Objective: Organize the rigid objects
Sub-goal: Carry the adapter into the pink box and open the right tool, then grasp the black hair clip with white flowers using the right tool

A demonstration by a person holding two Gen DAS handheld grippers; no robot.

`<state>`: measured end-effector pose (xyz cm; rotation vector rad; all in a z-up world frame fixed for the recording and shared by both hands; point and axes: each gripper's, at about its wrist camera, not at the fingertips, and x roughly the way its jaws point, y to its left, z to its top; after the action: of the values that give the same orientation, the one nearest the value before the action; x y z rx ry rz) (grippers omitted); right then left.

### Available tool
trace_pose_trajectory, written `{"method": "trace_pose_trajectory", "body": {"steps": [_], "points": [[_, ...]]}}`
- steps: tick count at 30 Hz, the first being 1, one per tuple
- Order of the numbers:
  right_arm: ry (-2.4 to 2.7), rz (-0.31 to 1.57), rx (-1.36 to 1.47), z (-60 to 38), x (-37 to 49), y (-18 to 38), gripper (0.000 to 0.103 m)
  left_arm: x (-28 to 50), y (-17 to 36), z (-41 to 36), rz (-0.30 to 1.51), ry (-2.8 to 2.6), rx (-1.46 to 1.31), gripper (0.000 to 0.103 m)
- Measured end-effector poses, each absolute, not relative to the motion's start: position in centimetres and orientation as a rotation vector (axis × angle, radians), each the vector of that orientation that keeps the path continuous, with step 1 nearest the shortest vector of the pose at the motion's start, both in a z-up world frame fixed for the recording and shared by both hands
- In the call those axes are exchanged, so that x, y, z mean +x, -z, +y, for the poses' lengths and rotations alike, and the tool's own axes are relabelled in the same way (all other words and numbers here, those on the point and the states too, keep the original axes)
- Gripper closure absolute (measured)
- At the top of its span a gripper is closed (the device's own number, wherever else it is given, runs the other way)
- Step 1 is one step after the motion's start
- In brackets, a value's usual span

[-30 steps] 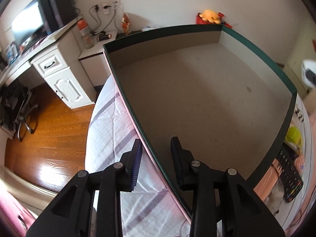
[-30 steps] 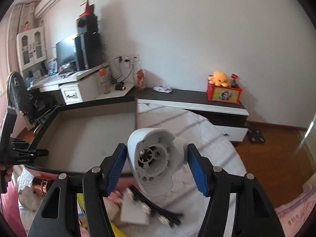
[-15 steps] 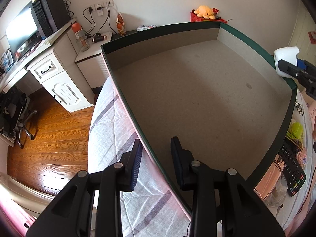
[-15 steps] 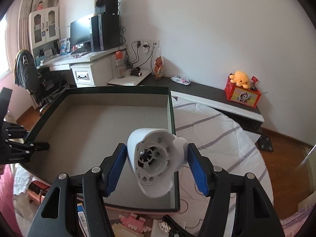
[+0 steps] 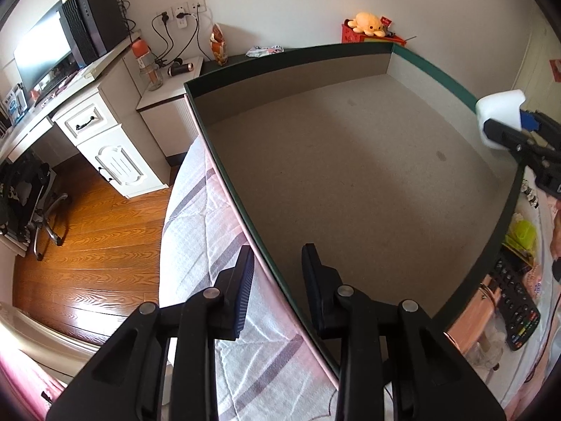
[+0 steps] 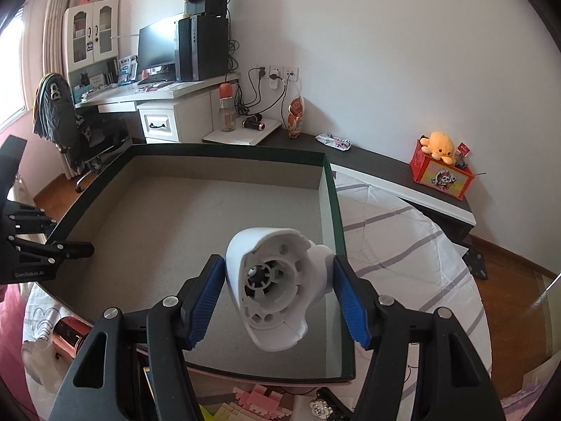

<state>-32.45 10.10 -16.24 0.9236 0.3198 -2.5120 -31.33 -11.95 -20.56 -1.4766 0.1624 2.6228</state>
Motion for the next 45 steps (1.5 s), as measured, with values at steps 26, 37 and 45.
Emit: {"method": "trace_pose_trajectory", "body": {"steps": [26, 37, 45], "points": [[2.543, 0.287, 0.965, 10.3, -32.5, 17.3, 0.024, -27.3, 18.5, -11.1, 0.168, -2.759, -1.36, 0.082], [2.689, 0.01, 0.866, 16.8, -26.5, 14.6, 0.023, -25.1, 18.2, -11.2, 0.008, -2.819, -1.338, 0.087], [2.718, -0.083, 0.914, 20.3, -22.5, 16.6, 0.023, -23.9, 18.0, -11.1, -0.07, -2.871, -1.299, 0.094]]}}
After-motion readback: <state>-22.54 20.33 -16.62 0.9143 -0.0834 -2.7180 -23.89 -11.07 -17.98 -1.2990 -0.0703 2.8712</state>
